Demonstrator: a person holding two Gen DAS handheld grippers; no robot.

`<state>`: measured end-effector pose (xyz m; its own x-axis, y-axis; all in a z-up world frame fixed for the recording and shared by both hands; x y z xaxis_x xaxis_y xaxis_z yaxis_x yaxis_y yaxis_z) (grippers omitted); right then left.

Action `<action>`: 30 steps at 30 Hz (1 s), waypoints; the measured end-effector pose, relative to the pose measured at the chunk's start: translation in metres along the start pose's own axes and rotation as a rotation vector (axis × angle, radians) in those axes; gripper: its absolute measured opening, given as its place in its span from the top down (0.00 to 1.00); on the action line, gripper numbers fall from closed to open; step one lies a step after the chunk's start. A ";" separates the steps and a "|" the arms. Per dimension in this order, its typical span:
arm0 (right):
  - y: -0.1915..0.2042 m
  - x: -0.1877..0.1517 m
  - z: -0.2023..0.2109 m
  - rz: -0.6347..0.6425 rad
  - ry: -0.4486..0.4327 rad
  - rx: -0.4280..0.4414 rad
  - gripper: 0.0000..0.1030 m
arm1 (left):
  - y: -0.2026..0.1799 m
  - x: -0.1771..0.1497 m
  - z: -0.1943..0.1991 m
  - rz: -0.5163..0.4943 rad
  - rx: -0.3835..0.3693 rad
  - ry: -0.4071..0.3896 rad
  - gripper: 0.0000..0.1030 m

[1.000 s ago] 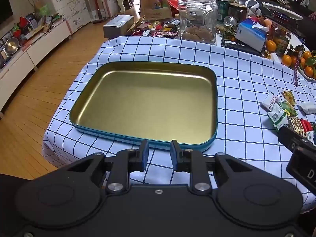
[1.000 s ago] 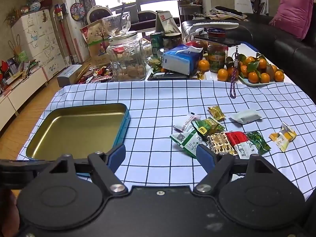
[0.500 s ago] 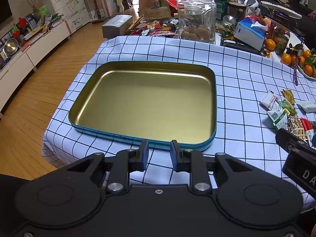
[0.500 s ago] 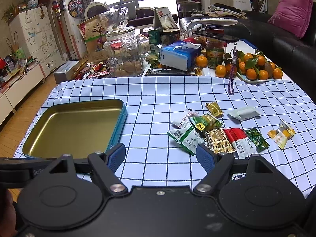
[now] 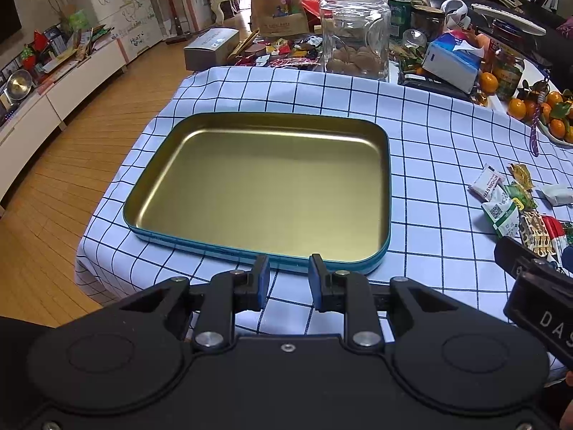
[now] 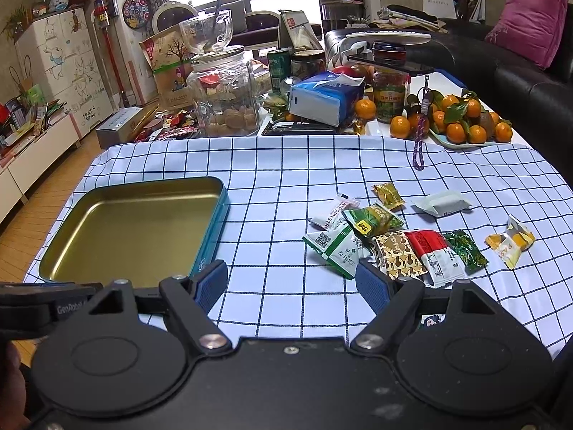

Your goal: Organize snacks

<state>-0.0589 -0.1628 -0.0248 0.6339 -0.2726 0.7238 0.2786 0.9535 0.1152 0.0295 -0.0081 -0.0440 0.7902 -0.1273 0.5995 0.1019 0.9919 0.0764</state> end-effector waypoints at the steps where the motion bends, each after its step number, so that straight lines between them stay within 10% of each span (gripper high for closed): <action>1: 0.000 0.000 0.000 0.000 0.000 -0.001 0.19 | 0.000 0.000 0.000 0.000 0.000 0.000 0.67; 30: 0.000 0.000 0.004 0.010 -0.041 -0.047 0.20 | -0.001 0.002 0.004 -0.005 0.002 -0.019 0.67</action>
<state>-0.0619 -0.1625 -0.0220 0.6071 -0.2564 0.7521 0.3063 0.9489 0.0762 0.0281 -0.0093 -0.0396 0.7783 -0.1325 0.6138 0.1045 0.9912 0.0815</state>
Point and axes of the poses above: each gripper's, at about its wrist camera, not at the fingertips, and z roughly against the way its jaws point, y to its left, x to its top, the point moved 5 cm from there along -z, roughly the way its jaws point, and after that the axes turned 4 degrees about z, right-handed, at the moved point
